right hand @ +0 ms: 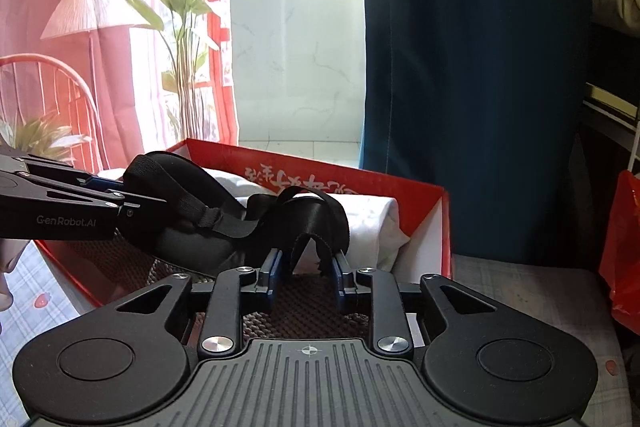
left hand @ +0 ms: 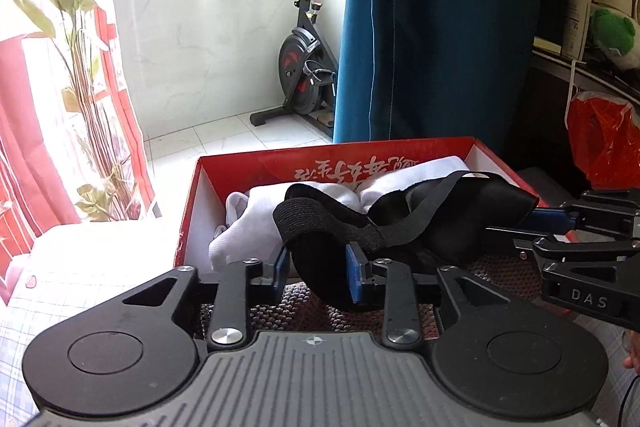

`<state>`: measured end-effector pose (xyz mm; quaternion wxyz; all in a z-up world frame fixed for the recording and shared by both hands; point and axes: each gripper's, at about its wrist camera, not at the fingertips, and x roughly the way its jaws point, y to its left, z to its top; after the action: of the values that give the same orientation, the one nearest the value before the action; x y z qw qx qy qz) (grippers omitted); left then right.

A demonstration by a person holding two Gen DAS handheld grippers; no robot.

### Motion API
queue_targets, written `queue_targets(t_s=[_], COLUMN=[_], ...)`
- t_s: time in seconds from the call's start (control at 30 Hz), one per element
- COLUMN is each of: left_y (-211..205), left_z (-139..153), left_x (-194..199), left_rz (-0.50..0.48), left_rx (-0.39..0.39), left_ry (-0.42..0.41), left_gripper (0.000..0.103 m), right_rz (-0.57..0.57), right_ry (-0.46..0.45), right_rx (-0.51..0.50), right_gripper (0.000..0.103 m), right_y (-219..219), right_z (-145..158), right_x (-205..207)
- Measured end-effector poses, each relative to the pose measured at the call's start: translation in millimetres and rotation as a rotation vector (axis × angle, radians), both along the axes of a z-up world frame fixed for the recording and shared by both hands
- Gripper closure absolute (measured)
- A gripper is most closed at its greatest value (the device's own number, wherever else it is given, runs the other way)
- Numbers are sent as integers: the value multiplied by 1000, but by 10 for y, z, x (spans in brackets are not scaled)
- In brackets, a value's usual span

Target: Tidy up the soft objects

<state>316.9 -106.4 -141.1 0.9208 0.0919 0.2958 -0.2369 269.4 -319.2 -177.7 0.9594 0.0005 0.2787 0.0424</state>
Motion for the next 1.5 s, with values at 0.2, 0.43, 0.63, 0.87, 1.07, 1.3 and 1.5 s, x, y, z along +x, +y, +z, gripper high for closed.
queue_targets(t_s=[0.2,0.43,0.63,0.87,1.07,1.3,1.5], left_y=[138,282,411,592,800,909,1040], left_z=[28,156,283,545,761,1105,1439], left_x=[-119,-257,-396,-752,-1038,-1486,-1935], left_rz=[23,101,156,204,247,244,283], left_rx=[28,11,-12,-32,-105,-89,-109], left_ry=[-48,-83,-92,-169,-182,-237,-292], left_gripper=[18,0,0,0,0,0,0], right_rz=[-12,-34,-38,-27,-26,-83,-128], right_ry=[7,-40,-64,-89,-111,-142,-181], right_rx=[-8,23,44,85,89,103,94], right_gripper=[41,2,0,0,0,0,0], right_y=[-103,-190,-177,-89,16,58,93], right_z=[-1,118,326,550,750,1097,1378], right_x=[-133,-320,-448,-695,-1033,-1446,-1825])
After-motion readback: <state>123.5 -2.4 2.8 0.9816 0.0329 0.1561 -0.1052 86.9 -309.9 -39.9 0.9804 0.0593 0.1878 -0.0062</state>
